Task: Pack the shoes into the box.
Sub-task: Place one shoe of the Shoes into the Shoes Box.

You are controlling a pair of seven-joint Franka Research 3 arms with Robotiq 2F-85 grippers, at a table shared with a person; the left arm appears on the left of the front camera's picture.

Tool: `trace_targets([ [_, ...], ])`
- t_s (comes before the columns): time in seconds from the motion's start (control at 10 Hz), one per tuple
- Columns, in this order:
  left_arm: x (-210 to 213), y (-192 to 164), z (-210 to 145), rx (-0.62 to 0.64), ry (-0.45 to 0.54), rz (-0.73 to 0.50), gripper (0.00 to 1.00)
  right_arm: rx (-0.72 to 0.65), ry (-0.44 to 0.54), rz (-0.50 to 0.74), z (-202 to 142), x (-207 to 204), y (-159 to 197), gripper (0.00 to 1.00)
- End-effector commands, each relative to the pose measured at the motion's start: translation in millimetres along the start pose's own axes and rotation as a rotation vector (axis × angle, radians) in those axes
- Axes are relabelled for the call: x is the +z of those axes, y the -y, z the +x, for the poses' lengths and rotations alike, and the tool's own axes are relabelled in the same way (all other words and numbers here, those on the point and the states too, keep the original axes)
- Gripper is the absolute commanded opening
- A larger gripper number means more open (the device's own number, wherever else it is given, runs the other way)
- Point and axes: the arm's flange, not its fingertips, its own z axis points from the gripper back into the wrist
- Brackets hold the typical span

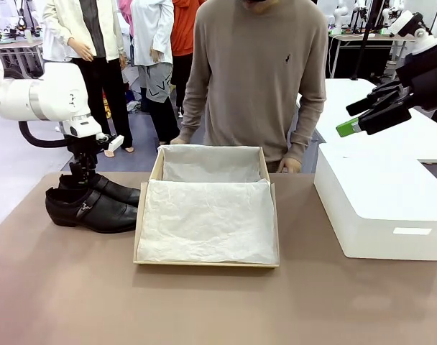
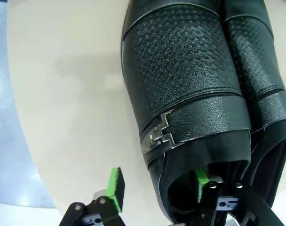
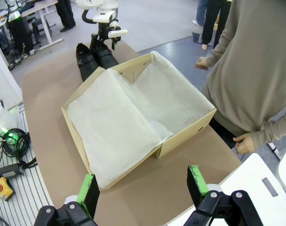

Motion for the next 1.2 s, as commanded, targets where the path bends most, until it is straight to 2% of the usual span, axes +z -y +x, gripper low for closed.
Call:
trace_targets([
  [0.0, 2.6, -4.4, -2.3, -0.018, -0.005, -0.008, 0.23, 0.015, 0.02, 0.015, 0.3, -1.1, 2.5, 1.0],
  [0.1, 3.0, -4.1, -2.5, -0.018, -0.003, -0.008, 0.04, 0.015, 0.02, 0.015, 0.3, -1.1, 2.5, 1.0],
  [0.2, 3.7, -3.5, -2.6, -0.021, -0.005, -0.007, 0.0, 0.015, 0.02, 0.015, 0.3, -1.1, 2.5, 1.0],
  [1.0, 6.6, 0.0, -3.6, -0.029, -0.038, 0.011, 0.0, 0.015, 0.02, 0.015, 0.3, -1.1, 2.5, 1.0],
  [1.1, 11.9, 0.6, -6.4, -0.011, -0.007, 0.033, 0.0, 0.015, 0.02, 0.015, 0.3, -1.1, 2.5, 1.0],
])
